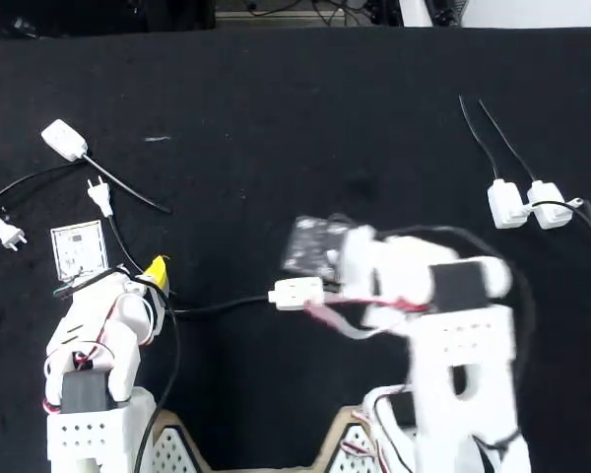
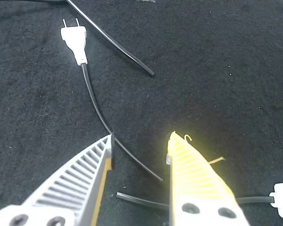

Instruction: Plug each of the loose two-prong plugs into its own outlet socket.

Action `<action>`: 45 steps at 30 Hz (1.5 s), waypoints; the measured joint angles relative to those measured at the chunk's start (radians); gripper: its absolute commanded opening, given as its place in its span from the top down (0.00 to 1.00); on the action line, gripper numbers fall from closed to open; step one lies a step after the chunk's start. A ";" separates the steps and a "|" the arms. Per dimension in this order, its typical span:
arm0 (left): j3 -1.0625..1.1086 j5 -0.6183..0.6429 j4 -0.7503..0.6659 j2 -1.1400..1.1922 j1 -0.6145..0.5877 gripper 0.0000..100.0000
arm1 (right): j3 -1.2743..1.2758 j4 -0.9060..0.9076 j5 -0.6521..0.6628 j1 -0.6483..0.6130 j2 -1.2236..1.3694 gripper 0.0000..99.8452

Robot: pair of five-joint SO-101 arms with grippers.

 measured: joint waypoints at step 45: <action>-0.060 0.072 0.064 -0.003 0.000 0.80 | 0.305 -0.893 -0.868 -0.812 0.224 0.99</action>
